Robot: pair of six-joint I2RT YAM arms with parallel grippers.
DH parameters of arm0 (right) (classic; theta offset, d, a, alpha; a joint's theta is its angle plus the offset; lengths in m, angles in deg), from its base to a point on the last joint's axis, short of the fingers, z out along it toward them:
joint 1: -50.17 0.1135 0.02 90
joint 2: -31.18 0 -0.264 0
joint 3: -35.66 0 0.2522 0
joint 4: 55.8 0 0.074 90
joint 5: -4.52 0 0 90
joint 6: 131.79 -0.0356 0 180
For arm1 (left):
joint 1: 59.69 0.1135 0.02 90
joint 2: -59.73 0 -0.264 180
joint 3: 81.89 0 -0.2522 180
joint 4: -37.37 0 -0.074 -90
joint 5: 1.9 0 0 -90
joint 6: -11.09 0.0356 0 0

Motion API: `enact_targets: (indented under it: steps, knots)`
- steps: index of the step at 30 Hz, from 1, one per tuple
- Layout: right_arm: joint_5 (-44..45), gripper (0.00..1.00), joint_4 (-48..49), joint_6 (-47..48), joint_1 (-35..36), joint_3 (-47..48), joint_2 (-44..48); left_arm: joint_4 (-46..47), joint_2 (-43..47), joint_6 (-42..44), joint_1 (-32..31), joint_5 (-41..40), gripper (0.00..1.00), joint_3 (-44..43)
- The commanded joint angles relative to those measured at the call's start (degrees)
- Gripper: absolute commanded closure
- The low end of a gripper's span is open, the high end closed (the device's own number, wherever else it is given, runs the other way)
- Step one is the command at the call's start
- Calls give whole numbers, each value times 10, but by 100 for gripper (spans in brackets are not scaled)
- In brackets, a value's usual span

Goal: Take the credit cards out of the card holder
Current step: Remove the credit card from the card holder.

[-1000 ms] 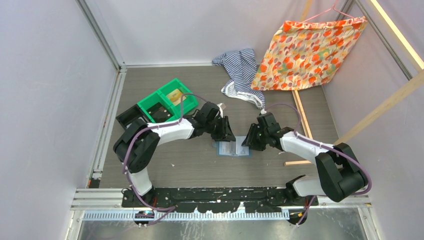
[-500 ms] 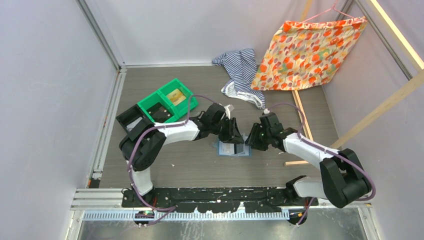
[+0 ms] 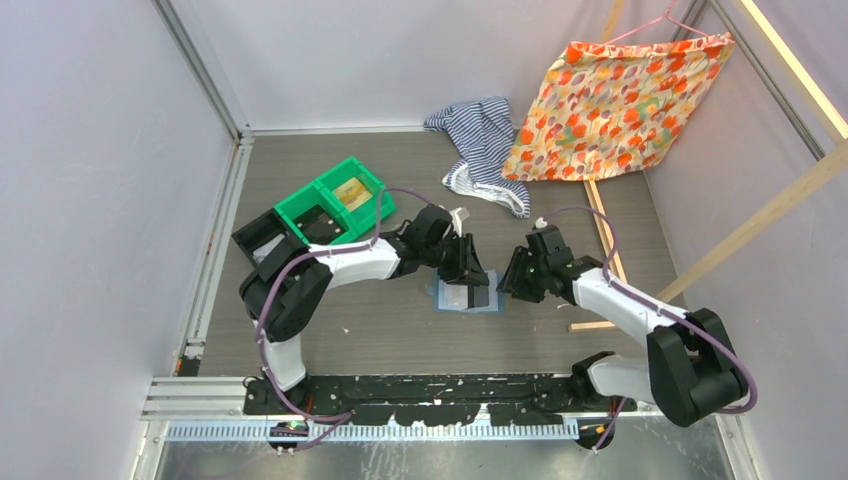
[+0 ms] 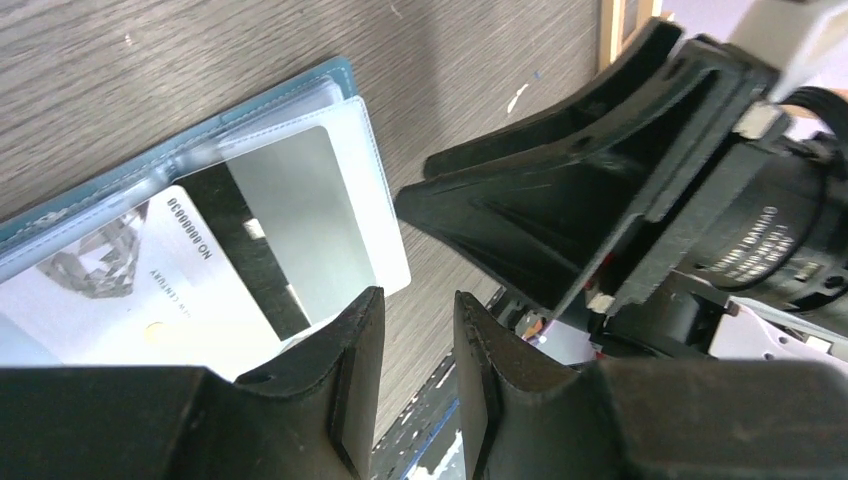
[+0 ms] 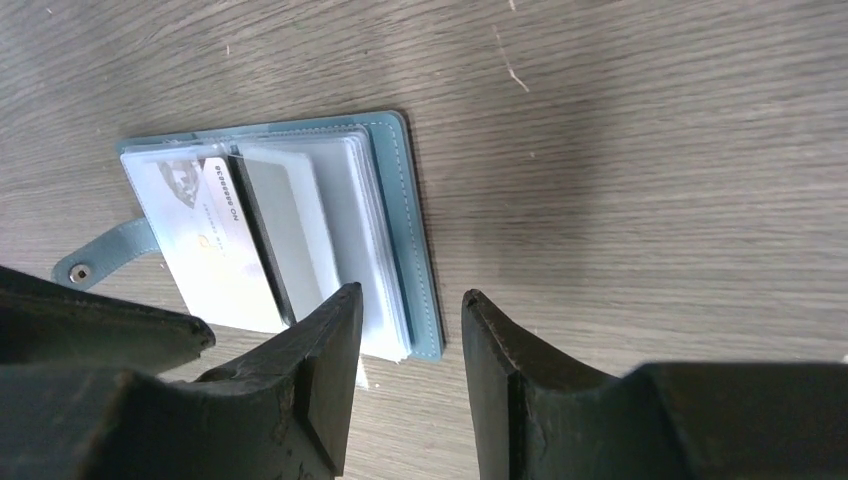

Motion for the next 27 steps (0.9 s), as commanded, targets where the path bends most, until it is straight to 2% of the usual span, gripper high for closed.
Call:
enact_targets:
  steps: [1,7,16,23,27]
  knots:
    - [43,53,-34,25,-6,16,51,-47,42,35,0,-28,67,-21]
    - [40,52,-59,26,-6,44,86,-43,34,22,19,-16,68,6]
    - [-82,52,43,-26,28,43,42,-32,19,8,30,-21,69,27]
    - [-123,52,101,-50,32,27,6,-32,29,8,50,-10,69,51]
    - [-128,52,120,-57,32,23,-16,-2,12,0,49,17,69,49]
